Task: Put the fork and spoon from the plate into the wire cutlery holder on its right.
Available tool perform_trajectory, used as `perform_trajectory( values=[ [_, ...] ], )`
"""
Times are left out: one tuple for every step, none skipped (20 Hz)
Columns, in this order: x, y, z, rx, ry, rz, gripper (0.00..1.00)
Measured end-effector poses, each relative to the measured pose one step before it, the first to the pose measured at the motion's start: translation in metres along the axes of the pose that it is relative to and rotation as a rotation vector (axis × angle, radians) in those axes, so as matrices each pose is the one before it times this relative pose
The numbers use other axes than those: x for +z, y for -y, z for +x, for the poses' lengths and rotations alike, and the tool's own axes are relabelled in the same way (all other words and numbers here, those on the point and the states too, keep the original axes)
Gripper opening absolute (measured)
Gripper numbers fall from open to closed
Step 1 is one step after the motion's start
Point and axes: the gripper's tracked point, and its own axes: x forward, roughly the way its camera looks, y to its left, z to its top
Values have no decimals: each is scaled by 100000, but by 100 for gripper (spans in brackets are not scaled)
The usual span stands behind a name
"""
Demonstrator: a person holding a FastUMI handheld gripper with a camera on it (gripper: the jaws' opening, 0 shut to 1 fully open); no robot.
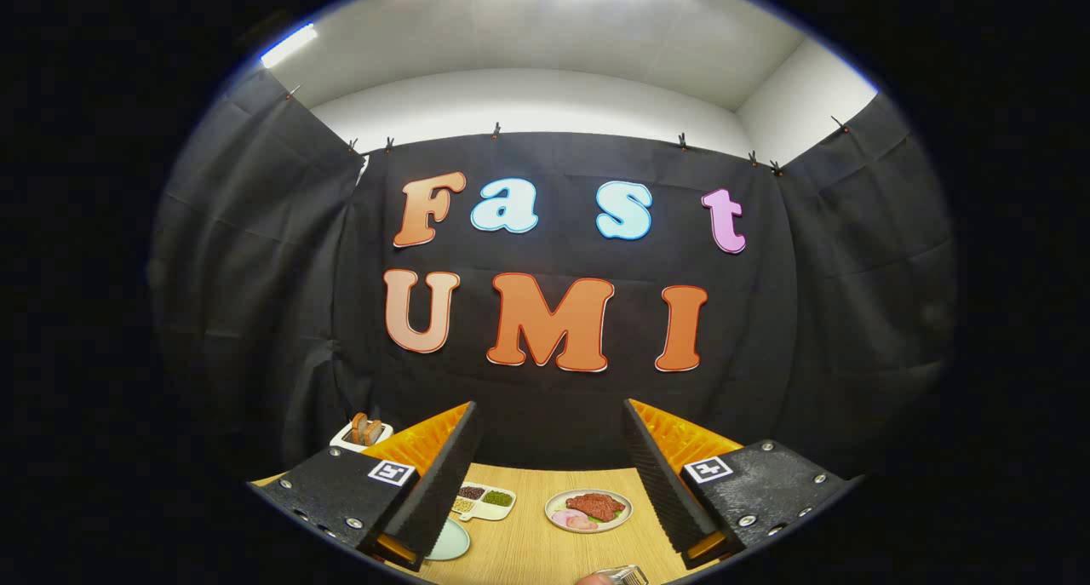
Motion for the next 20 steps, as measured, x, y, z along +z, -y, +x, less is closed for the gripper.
perform_trajectory(
  values=[
    [55,70,37,-149,100,0,99],
    [52,144,-78,9,115,54,99],
    [10,78,116,-217,293,123,99],
    [108,50,66,112,173,68,99],
    [-228,-194,61,412,-406,-132,99],
    [-321,-277,77,642,-934,-206,99],
    [-191,-276,-41,607,-508,-102,99],
    [-189,-358,191,654,-394,14,99],
    [-340,-551,188,1049,-921,57,99],
    [-516,-840,221,1466,-1147,220,99],
    [-740,-823,383,1465,-1848,399,99],
    [-799,-947,401,1909,-2310,623,99],
    [-840,-1025,483,1804,-2649,648,99],
    [-949,-1096,468,2314,-2953,695,99],
    [-891,-1073,632,1769,-3033,611,99],
    [-972,-831,681,1427,-3522,501,99],
    [-1038,-888,792,1541,-3863,570,99],
    [-1112,-830,644,1274,-4200,788,99],
    [-1263,-892,773,1768,-4394,1026,99],
    [-1147,-636,887,1341,-4814,1060,99]
  ],
)
